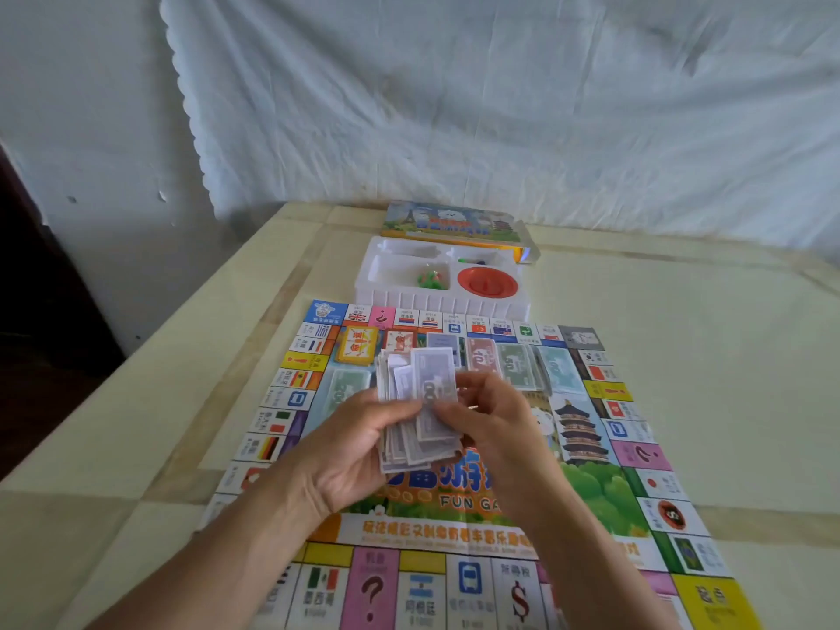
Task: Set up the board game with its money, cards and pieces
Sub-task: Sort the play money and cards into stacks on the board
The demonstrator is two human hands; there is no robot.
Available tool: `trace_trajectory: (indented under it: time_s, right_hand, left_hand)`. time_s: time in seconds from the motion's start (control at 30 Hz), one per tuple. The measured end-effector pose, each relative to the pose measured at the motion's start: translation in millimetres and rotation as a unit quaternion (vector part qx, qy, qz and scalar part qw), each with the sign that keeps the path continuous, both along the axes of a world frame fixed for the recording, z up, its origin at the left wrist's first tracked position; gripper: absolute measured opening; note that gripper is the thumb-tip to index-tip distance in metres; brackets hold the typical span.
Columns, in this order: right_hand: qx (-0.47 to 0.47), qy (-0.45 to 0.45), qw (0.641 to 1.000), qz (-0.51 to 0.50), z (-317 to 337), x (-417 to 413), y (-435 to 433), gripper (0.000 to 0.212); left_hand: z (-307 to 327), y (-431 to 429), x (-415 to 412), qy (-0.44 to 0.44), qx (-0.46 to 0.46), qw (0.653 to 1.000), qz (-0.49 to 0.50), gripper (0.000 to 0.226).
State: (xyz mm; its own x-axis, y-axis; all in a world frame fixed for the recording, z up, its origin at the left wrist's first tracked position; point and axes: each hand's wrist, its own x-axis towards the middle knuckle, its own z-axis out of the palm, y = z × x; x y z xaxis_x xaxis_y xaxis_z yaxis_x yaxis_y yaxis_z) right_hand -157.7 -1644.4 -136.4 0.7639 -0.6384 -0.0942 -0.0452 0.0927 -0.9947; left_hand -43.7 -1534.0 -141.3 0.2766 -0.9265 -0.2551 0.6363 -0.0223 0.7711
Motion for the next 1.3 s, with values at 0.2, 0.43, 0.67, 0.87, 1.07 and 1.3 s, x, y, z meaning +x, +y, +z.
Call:
trace_trajectory:
  time_s: [0.2,0.43,0.67,0.87,1.07,1.3]
  right_hand:
    - [-0.009,-0.005,1.000,-0.017,-0.1,-1.0,4.4,0.012]
    - [0.021,0.003,0.998,-0.051,0.1,-1.3,-0.5,0.012]
    - [0.053,-0.023,0.998,-0.041,3.1,-2.9,1.2,0.018]
    - [0.068,-0.028,0.996,-0.046,6.4,-2.9,3.0,0.011]
    - [0.039,-0.004,0.998,-0.039,6.4,-2.8,6.4,0.007]
    - [0.037,0.017,0.997,-0.060,5.8,-1.4,7.3,0.020]
  left_hand:
    - [0.0,-0.8,-1.6,-0.050,0.024,0.997,0.052,0.034]
    - [5.5,-0.5,0.9,-0.038,0.015,0.997,0.067,0.035]
    - [6.4,0.2,2.7,-0.041,0.029,0.993,0.102,0.036]
    - [6.1,-0.1,2.9,-0.030,0.029,0.993,0.108,0.038]
    - [5.7,0.0,1.9,-0.034,0.026,0.993,0.107,0.034]
    - [5.2,-0.7,1.1,-0.032,0.021,0.994,0.104,0.033]
